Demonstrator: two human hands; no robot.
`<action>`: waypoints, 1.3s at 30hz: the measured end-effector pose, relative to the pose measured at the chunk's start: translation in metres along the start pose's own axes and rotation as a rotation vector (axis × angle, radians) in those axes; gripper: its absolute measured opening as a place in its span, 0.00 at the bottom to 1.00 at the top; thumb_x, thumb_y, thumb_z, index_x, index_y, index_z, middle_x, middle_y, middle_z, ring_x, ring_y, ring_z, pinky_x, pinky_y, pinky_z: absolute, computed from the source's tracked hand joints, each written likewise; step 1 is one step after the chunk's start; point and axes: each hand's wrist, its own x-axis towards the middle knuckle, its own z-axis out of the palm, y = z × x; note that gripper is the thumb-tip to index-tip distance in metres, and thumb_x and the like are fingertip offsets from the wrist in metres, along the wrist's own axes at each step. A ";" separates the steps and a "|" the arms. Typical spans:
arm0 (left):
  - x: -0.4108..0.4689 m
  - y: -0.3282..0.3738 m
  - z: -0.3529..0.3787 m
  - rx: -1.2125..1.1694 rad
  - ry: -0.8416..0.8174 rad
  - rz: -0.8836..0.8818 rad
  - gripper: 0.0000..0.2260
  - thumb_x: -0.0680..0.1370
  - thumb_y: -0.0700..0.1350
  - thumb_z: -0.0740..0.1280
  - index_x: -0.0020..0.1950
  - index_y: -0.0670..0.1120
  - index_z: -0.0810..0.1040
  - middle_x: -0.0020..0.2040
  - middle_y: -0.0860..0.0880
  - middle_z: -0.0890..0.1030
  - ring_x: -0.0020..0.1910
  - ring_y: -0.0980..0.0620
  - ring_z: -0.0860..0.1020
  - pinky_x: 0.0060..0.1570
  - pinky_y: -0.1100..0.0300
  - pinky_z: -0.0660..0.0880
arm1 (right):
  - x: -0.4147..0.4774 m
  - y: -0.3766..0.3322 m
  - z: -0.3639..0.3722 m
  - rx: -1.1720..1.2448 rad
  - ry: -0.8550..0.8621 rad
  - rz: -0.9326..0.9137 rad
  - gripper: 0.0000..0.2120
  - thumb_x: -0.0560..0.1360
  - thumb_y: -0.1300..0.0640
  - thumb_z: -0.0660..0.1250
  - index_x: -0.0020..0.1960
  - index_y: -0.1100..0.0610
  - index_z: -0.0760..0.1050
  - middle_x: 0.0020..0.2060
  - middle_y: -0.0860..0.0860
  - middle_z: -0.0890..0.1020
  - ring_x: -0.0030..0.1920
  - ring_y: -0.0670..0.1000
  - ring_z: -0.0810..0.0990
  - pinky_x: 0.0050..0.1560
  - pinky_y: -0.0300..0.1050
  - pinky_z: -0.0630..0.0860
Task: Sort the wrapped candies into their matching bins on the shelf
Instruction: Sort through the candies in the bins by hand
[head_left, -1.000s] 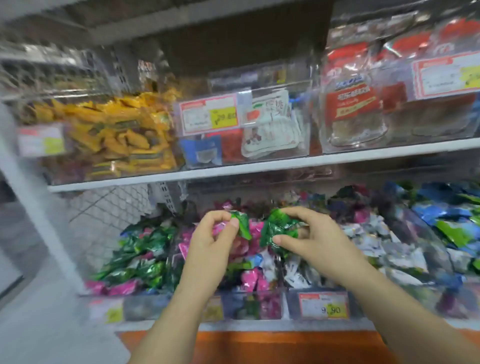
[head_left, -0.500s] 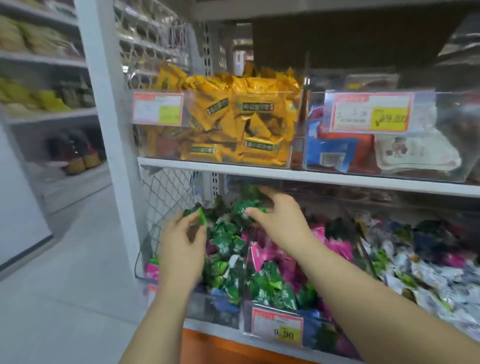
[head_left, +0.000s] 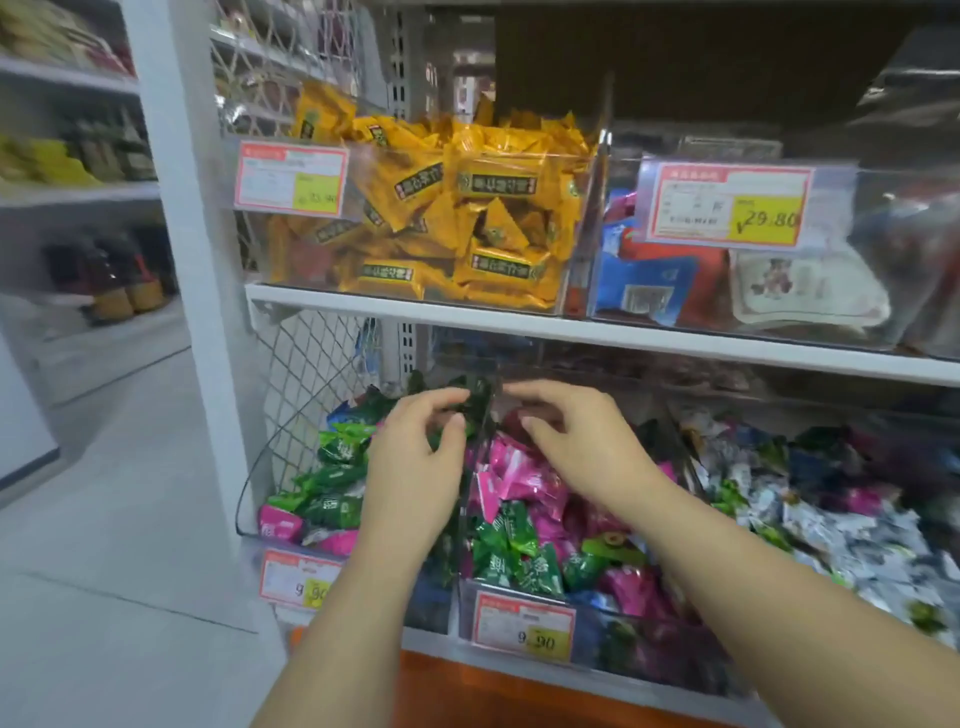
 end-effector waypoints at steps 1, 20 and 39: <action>-0.001 0.006 0.007 -0.015 -0.004 0.009 0.11 0.79 0.41 0.63 0.55 0.56 0.76 0.54 0.56 0.78 0.51 0.63 0.75 0.53 0.67 0.70 | -0.009 0.003 -0.008 -0.015 -0.004 -0.007 0.18 0.76 0.66 0.64 0.62 0.52 0.77 0.59 0.46 0.80 0.59 0.43 0.77 0.61 0.28 0.66; -0.012 0.066 0.143 -0.010 -0.469 0.045 0.11 0.79 0.43 0.64 0.59 0.53 0.78 0.52 0.58 0.80 0.46 0.69 0.74 0.41 0.82 0.67 | -0.080 0.136 -0.141 -0.192 -0.313 0.226 0.30 0.71 0.41 0.68 0.70 0.46 0.67 0.66 0.43 0.72 0.66 0.42 0.70 0.66 0.42 0.67; -0.019 0.070 0.154 0.191 -0.602 0.086 0.12 0.77 0.50 0.66 0.61 0.57 0.76 0.61 0.59 0.75 0.56 0.60 0.73 0.59 0.61 0.70 | -0.088 0.177 -0.201 -0.454 -0.437 0.224 0.11 0.73 0.50 0.70 0.53 0.37 0.75 0.55 0.43 0.79 0.50 0.42 0.79 0.56 0.44 0.75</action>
